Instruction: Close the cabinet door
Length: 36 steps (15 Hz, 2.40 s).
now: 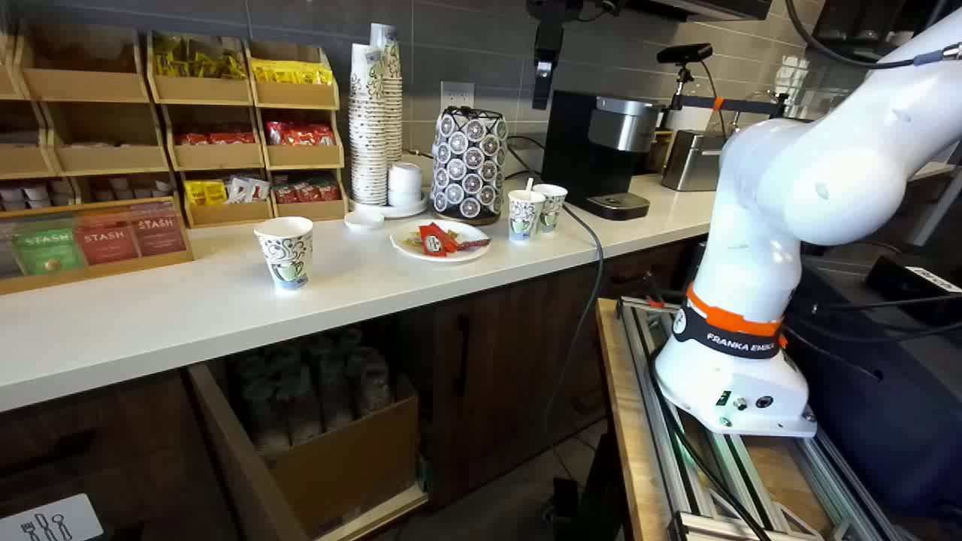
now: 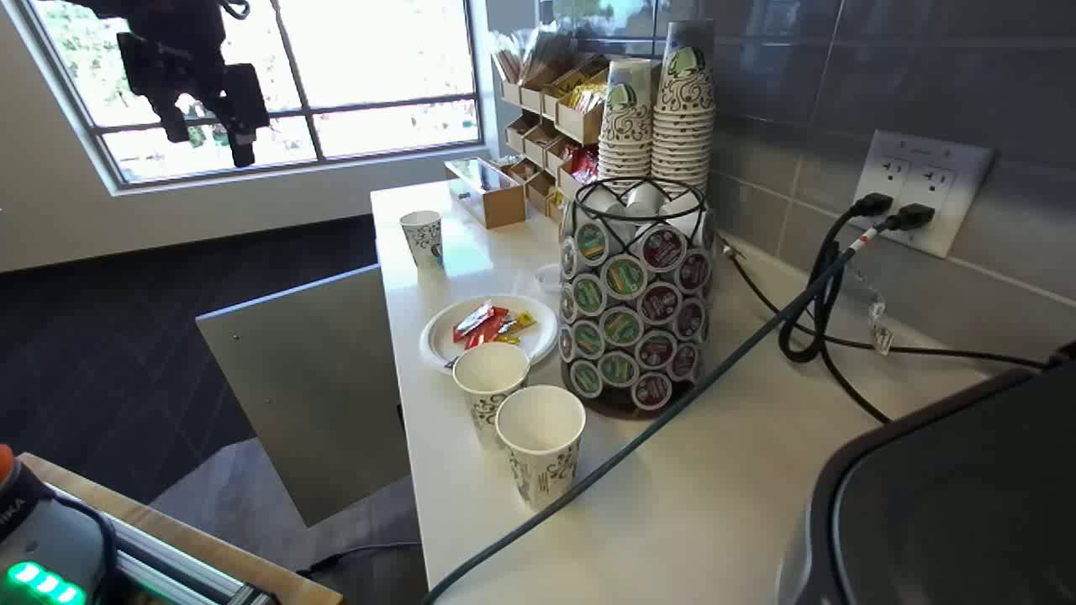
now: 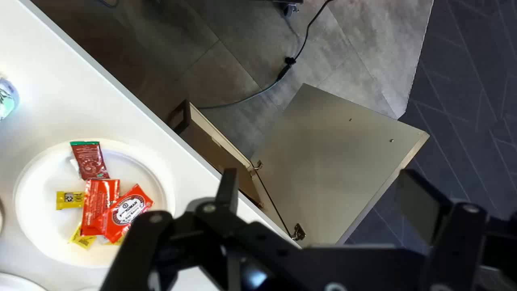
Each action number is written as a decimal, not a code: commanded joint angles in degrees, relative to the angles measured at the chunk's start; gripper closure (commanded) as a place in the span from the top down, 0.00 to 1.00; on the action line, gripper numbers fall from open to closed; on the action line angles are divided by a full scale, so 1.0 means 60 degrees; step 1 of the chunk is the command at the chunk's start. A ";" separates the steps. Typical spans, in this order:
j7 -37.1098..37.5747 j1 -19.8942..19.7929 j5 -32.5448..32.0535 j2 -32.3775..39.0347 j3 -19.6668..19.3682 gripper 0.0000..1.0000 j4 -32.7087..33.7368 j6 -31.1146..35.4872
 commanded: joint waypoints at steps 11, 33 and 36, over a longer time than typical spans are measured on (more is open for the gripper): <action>-0.0086 -0.0151 0.0079 0.0041 0.0108 1.00 0.0023 -0.0023; 0.7712 -0.0678 -0.3689 0.6695 0.7564 1.00 -0.0913 0.9757; 0.9250 -0.0711 -0.5620 0.8148 0.7528 1.00 0.0226 0.8910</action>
